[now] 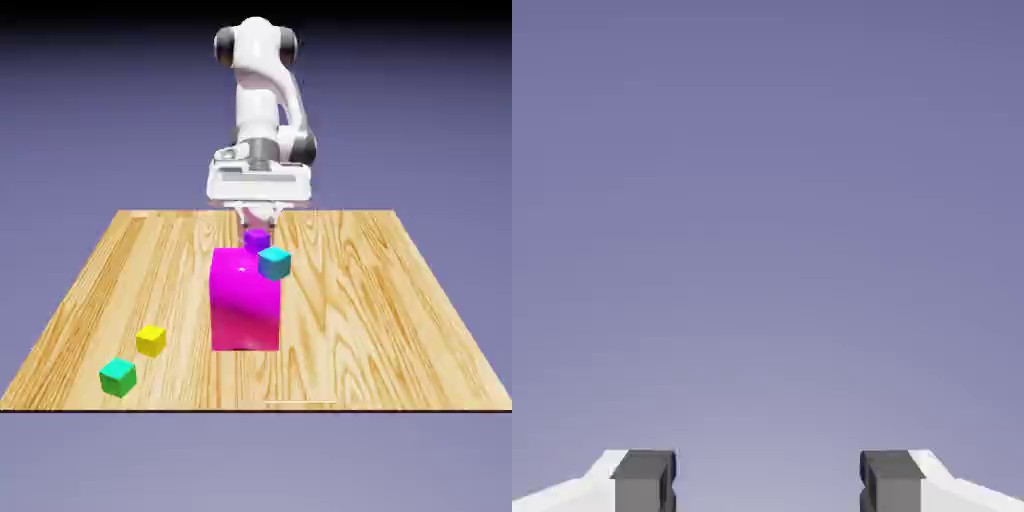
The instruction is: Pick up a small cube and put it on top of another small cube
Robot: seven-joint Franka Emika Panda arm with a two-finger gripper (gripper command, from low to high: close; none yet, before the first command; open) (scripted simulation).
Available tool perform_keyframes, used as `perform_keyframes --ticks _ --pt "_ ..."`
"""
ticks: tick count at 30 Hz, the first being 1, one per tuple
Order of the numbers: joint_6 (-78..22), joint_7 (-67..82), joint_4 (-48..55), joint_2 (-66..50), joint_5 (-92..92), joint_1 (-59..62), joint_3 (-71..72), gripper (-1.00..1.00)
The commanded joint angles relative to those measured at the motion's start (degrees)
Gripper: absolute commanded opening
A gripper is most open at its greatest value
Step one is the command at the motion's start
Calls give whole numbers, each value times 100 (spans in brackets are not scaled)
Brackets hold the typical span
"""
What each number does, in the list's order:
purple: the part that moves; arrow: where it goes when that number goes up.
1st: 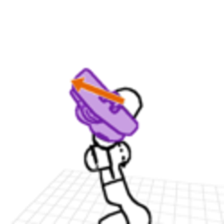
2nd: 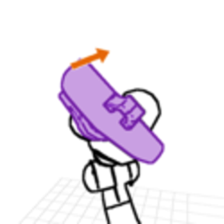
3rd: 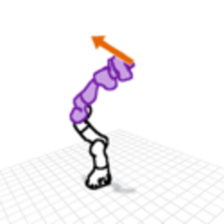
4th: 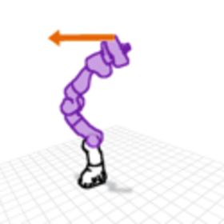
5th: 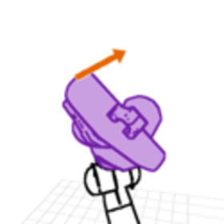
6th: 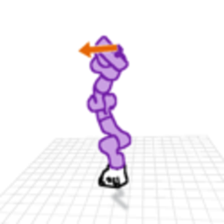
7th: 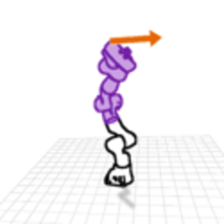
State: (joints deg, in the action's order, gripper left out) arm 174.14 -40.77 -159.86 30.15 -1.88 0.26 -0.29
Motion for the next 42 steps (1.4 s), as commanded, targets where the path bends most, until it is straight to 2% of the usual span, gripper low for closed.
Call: perform_keyframes --ticks 1,25,27,33,34,42 --pt "11 140 95 -208 -156 79 -24 0" --pt "284 3505 2369 -5192 -3899 1968 -595 0" --pt "287 3540 2393 -5243 -3937 1988 -601 0" --pt "974 4041 3116 -6465 -4226 3015 512 0" --pt "974 4041 3116 -6466 -4226 3015 512 -100" --pt "287 3540 2393 -5243 -3937 1988 -601 -100"
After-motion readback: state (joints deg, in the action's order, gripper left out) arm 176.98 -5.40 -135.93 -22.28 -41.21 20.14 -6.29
